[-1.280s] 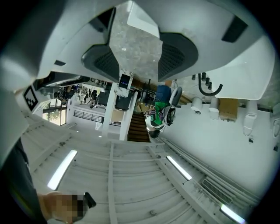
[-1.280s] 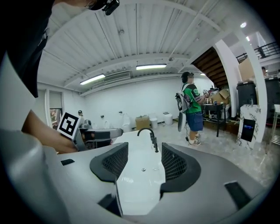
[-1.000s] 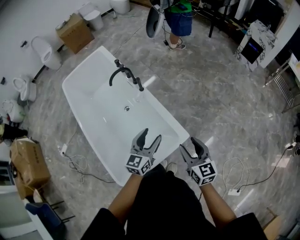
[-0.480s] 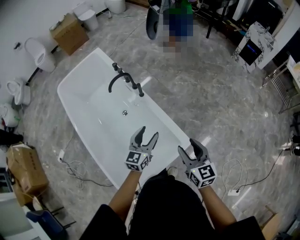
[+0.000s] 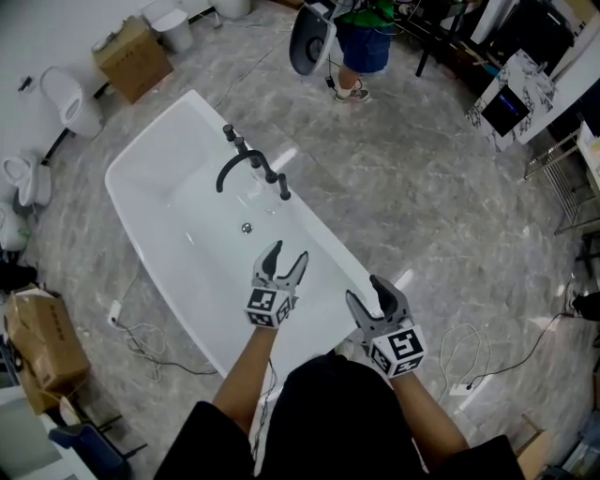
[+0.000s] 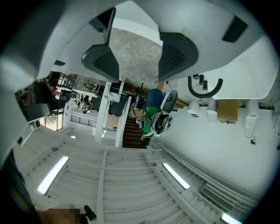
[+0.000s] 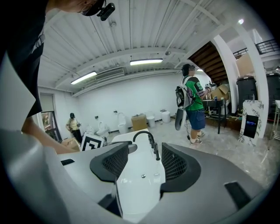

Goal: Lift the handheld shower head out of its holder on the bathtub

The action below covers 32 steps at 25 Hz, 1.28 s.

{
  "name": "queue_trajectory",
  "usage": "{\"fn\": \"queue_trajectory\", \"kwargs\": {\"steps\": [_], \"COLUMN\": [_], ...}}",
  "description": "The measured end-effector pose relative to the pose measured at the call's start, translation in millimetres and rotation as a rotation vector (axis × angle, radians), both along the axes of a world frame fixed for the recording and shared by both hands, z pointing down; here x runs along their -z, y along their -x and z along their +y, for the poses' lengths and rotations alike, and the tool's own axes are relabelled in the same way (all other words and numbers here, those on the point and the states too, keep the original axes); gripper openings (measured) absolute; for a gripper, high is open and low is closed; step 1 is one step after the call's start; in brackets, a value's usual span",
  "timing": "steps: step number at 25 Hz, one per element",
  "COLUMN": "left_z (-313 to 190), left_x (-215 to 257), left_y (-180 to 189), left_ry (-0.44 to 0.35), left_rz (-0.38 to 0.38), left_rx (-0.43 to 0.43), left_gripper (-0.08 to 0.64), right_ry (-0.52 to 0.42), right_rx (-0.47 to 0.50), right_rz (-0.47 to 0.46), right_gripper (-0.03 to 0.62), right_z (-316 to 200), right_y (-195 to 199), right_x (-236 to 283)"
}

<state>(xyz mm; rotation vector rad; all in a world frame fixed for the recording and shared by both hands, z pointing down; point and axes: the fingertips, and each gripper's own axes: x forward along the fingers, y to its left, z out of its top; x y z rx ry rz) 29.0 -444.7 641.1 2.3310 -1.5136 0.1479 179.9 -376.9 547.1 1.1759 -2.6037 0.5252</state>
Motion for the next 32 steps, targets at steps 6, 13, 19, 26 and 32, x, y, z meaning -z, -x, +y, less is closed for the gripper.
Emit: {"fn": "queue_trajectory", "kwargs": {"steps": [6,13,19,26,32], "left_z": [-37.7,-100.2,-152.7,-185.9,-199.4], "left_x": [-41.2,-80.3,-105.0,-150.1,-192.0], "left_y": [17.3,49.4,45.2,59.1,73.7], "left_ry": [0.024,0.06,0.067,0.153,0.233], "left_rz": [-0.013,-0.055,-0.067,-0.039,-0.066], "left_rx": [0.021,0.061,0.054,0.097,0.133], "left_gripper": [0.258,0.264,0.264,0.27,0.279], "right_ry": [0.032,0.074,0.103,0.144,0.157], "right_rx": [0.015,0.038,0.047,0.039,0.053], "right_rz": [-0.013,-0.002,0.004,-0.001,-0.013], "right_gripper": [0.209,0.209,0.208,0.209,0.208], "right_z": [-15.8,-37.3,-45.0,-45.9,-62.7], "right_y": [20.1,44.5,50.3,58.2,70.3], "right_x": [-23.7,-47.8,-64.7,-90.2,-105.9]}}
